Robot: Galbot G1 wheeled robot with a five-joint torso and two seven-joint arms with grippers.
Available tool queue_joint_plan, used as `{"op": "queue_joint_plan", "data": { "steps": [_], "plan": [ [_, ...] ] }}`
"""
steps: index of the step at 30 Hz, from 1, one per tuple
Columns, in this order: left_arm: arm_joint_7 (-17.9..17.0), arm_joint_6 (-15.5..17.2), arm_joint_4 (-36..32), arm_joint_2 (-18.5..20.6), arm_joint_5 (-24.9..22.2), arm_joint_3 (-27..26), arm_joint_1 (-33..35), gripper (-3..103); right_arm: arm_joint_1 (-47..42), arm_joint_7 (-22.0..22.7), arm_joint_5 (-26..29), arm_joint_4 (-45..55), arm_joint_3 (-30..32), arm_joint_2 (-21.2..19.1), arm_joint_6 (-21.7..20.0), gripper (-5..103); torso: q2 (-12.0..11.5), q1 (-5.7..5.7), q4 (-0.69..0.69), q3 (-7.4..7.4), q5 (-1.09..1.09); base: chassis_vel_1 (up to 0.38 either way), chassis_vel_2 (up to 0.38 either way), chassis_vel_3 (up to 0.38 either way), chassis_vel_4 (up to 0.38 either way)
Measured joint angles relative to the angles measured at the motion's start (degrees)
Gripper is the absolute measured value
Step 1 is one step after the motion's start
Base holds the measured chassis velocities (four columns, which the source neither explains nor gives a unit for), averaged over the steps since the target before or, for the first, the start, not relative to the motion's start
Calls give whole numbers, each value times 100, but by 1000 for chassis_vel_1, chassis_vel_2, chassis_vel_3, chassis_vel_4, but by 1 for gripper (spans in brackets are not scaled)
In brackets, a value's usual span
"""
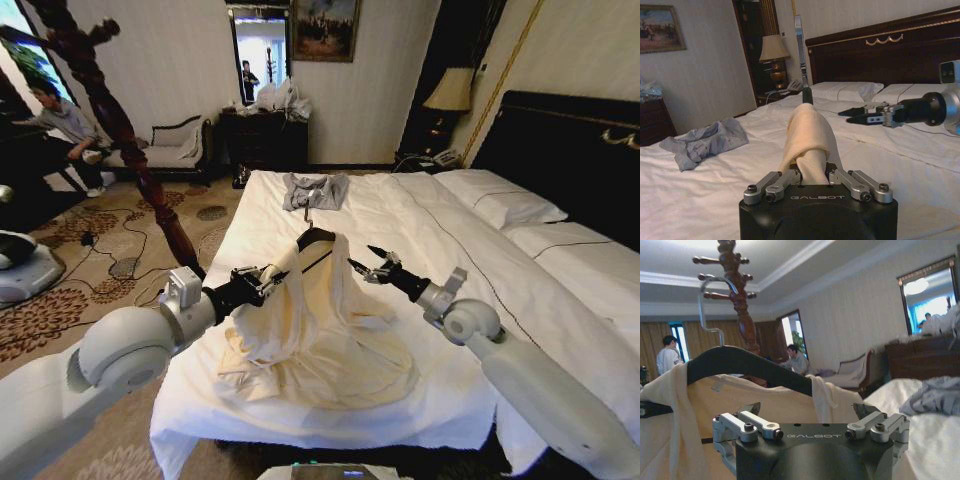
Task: Pick up the clothes from the bed and hang them on the clothes hanger.
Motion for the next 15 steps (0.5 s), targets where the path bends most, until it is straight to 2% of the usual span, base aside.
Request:
{"op": "queue_joint_plan", "data": {
  "steps": [4, 13, 15],
  "plan": [
    [54, -13, -11, -33, 63, 16, -3, 19, 78, 421, -186, -40, -127, 61, -194, 100, 0, 0, -2, 0, 1, 0, 0, 0, 0],
    [120, -30, -21, -91, 141, 93, -38, 19, 69, 875, -501, -179, -201, 147, -256, 101, 0, 0, -2, 0, 0, 0, 0, 0, 0],
    [128, -30, -41, -95, 149, 103, -42, 19, 93, 980, -503, -170, -202, 167, -279, 91, 0, 0, -1, 0, 0, 0, 0, 0, 0]
  ]
}}
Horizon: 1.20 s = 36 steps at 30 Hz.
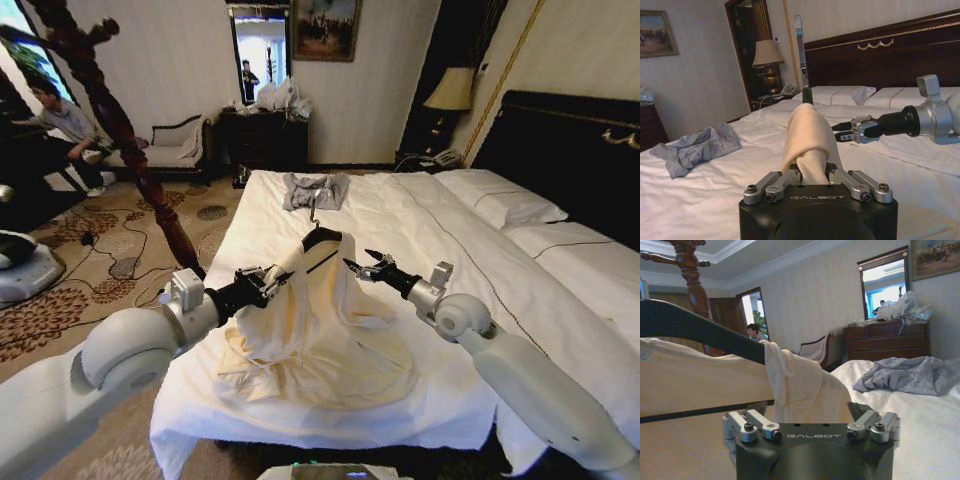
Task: Pick up the clothes from the bed and hang them on the clothes hanger.
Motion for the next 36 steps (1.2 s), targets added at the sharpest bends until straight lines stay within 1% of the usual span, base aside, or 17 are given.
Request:
{"op": "queue_joint_plan", "data": {
  "steps": [1, 3, 6, 10, 11, 14, 15, 16, 17, 19, 20, 22, 23, 24, 26, 32, 36],
  "plan": [
    [0, 0, 0, 0, 0, 0, 0, 19, 0, 0, 0, 0, 0, 0, 0, 91, 0, 0, 0, 0, 0, 0, 0, 0, 0],
    [0, 0, -8, 1, 2, 0, -8, 19, 21, 81, 0, 18, -5, 16, -17, 80, 0, 0, 0, 0, 0, 0, 0, 0, 0],
    [1, 0, -20, 9, 4, 0, -12, 19, 38, 201, -2, 40, -17, 35, -51, 74, 0, 0, 0, 0, 0, 0, 0, 0, 0],
    [-2, 0, -52, 41, 8, -25, 3, 19, 49, 312, -37, 47, -22, 40, -44, 52, 0, 0, 0, 0, 0, 0, 0, 0, 0],
    [-2, 0, -52, 41, 8, -25, 3, 19, 49, 312, -37, 47, -22, 40, -44, 52, 0, 0, 0, 0, 0, 0, 0, 0, 0],
    [-12, -5, -52, 41, 26, -28, 10, 19, 25, 221, -35, 70, 17, 14, 17, 41, 0, 0, 0, 0, 0, 0, 0, 0, 0],
    [-12, -5, -52, 41, 26, -28, 10, 19, 25, 221, -35, 70, 17, 14, 17, 41, 0, 0, 0, 0, 0, 0, 0, 0, 0],
    [-13, -9, -51, 41, 38, -28, 16, 19, 5, 131, -29, 94, 46, -4, 57, 30, 0, 0, 0, 0, 0, 0, 0, 0, 0],
    [-14, -10, -50, 41, 42, -28, 17, 19, -1, 106, -27, 102, 52, -9, 69, 30, 0, 0, 0, 0, 0, 0, 0, 0, 0],
    [-15, -20, -33, 39, 75, -28, 22, 19, -33, -44, 21, 165, 98, -44, 153, 20, 0, 0, -1, 0, 0, 0, 0, 0, 0],
    [-15, -20, -33, 39, 75, -28, 22, 19, -33, -44, 21, 165, 98, -44, 153, 20, 0, 0, -1, 0, 0, 0, 0, 0, 0],
    [-15, -33, -21, 35, 92, -27, 22, 19, -43, -155, 61, 237, 141, -61, 227, 9, 0, 0, 0, 0, 0, 0, 0, 0, 0],
    [-15, -33, -21, 35, 92, -27, 22, 19, -43, -155, 61, 237, 141, -61, 227, 9, 0, 0, 0, 0, 0, 0, 0, 0, 0],
    [-15, -38, -20, 35, 96, -27, 22, 19, -43, -200, 79, 265, 158, -63, 268, 4, 0, 0, 0, 0, 0, 0, 0, 0, 0],
    [-14, -46, -18, 36, 100, -27, 21, 19, -42, -283, 131, 311, 178, -63, 357, 0, 0, 0, 0, 0, 0, 0, 0, 0, 0],
    [-12, -67, 12, 36, 119, -27, 23, 19, -78, -736, 285, 383, 216, -56, 709, 0, 0, 0, 0, 0, 0, 0, 0, 0, 0],
    [-7, -80, 25, 27, 130, -22, 22, 19, -114, -928, 317, 439, 220, -56, 821, 0, 0, 0, 0, 0, -1, 0, 0, 0, 0]
  ]
}}
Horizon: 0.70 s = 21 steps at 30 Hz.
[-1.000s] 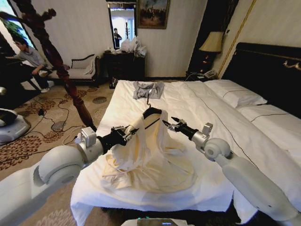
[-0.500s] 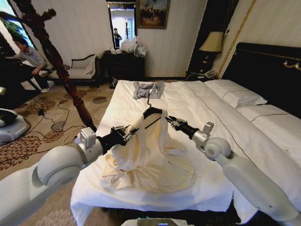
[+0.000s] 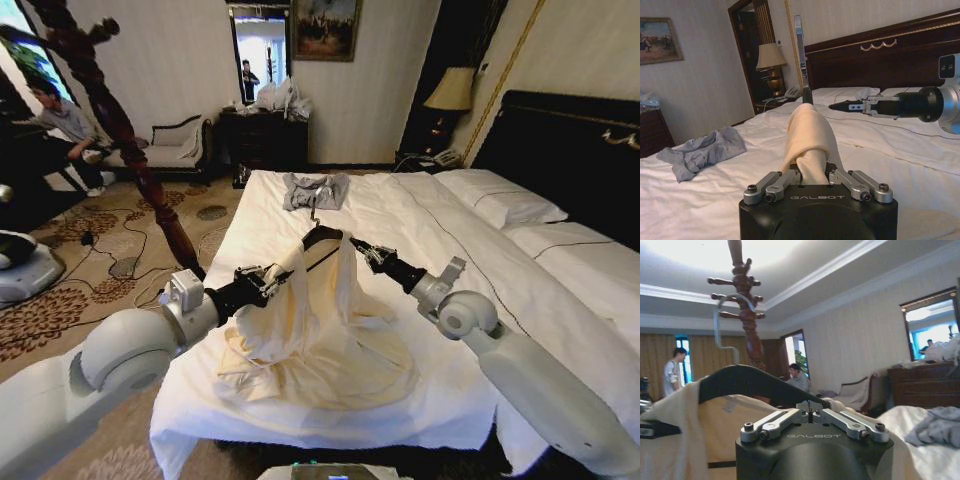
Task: Pick up the clothes from the bed and hang them on the clothes hanger.
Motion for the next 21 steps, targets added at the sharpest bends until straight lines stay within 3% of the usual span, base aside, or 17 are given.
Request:
{"op": "queue_joint_plan", "data": {
  "steps": [3, 6, 8, 11, 13, 15, 17, 19, 21],
  "plan": [
    [5, -7, 2, -1, 2, 1, -2, 19, -20, 41, -84, 6, -8, 2, 8, 0, 0, 0, 0, 0, 0, 0, 0, 0, 0],
    [12, -21, -19, 27, -2, -7, -9, 19, -30, 782, -493, 15, -73, 3, -316, 0, 0, 0, 0, 0, 0, 0, 0, 0, 0],
    [13, -22, -23, 31, -4, -10, -11, 19, -30, 870, -547, 9, -82, 3, -362, -1, 0, 0, 0, 0, 1, 0, 0, 0, 0],
    [15, -31, -46, 66, -28, -33, -34, 19, -19, 1587, -801, 32, -169, 24, -688, 15, 0, 0, -1, 0, 0, 0, 0, 0, 0],
    [15, -34, -50, 73, -31, -36, -36, 19, -11, 1793, -805, 71, -199, 39, -758, 15, 0, 0, -1, 0, 1, 0, 0, 0, 0],
    [16, -43, -62, 85, -38, -41, -40, 19, 19, 2054, -803, 133, -254, 71, -860, 26, 0, 0, 0, 0, 0, 0, 0, 0, 0],
    [16, -49, -71, 85, -44, -41, -51, 19, 56, 2205, -794, 169, -305, 92, -949, 37, 0, 0, 0, 0, 0, 0, 0, 0, 0],
    [17, -49, -73, 85, -44, -42, -54, 19, 65, 2233, -789, 176, -318, 98, -970, 37, 0, 0, 0, 0, 0, 0, 0, 0, 0],
    [22, -53, -86, 83, -48, -40, -66, 19, 123, 2361, -694, 204, -406, 141, -1090, 47, 0, 0, 0, 0, 0, 0, 0, 0, 0]
  ]
}}
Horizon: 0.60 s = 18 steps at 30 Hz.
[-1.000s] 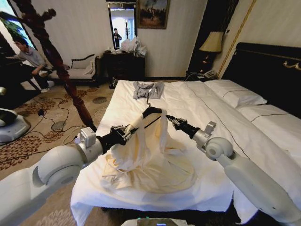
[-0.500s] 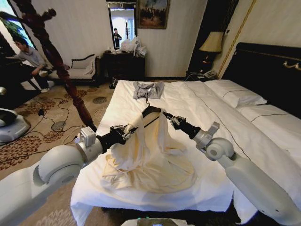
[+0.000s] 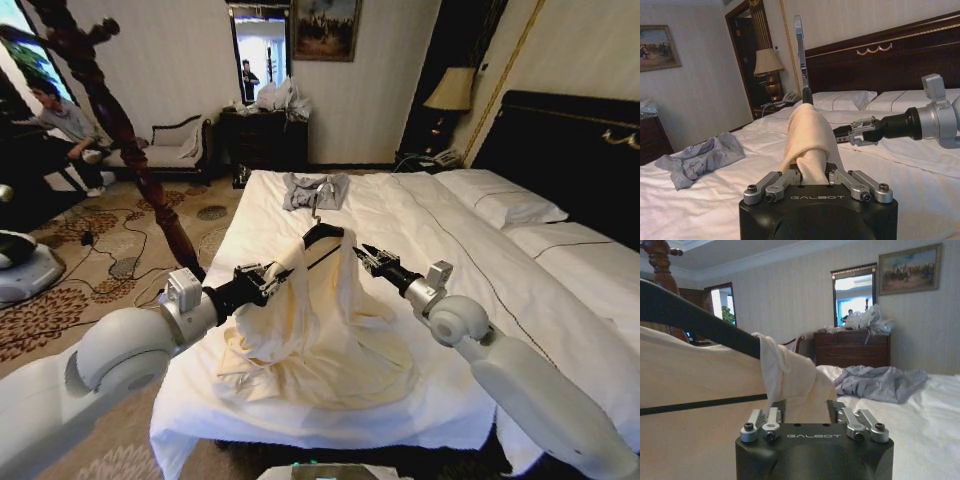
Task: Pick up the clothes from the bed and hang them on the clothes hanger.
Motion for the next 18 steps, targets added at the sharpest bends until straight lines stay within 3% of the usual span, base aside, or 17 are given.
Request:
{"op": "queue_joint_plan", "data": {
  "steps": [2, 4, 8, 12, 17, 18],
  "plan": [
    [4, 0, -3, -2, 0, 6, -1, 19, 45, 40, 75, 4, -58, 46, -47, 58, 0, 0, 0, 0, 0, 0, 0, 0, 0],
    [6, 0, -6, -2, 0, 9, -1, 19, 66, 56, 108, 4, -84, 65, -68, 58, 0, 0, 0, 0, 0, 0, 0, 0, 0],
    [14, -7, -32, -3, 1, 11, -7, 19, 205, 117, 202, -29, -252, 159, -138, 80, 0, 0, 0, 0, -1, 0, 0, 0, 0],
    [18, -19, -47, -4, 1, 11, -12, 19, 343, 119, 193, -130, -370, 230, -159, 91, 0, 0, 0, 0, -1, 0, 0, 0, 0],
    [21, -24, -46, -19, 6, 13, -11, 19, 431, 108, 183, -229, -425, 289, -160, 94, 0, 0, 1, 0, 0, 0, 0, 0, 0],
    [22, -25, -46, -22, 8, 14, -9, 19, 436, 104, 181, -242, -429, 293, -155, 88, 0, 0, 1, 0, 0, 0, 0, 0, 0]
  ]
}}
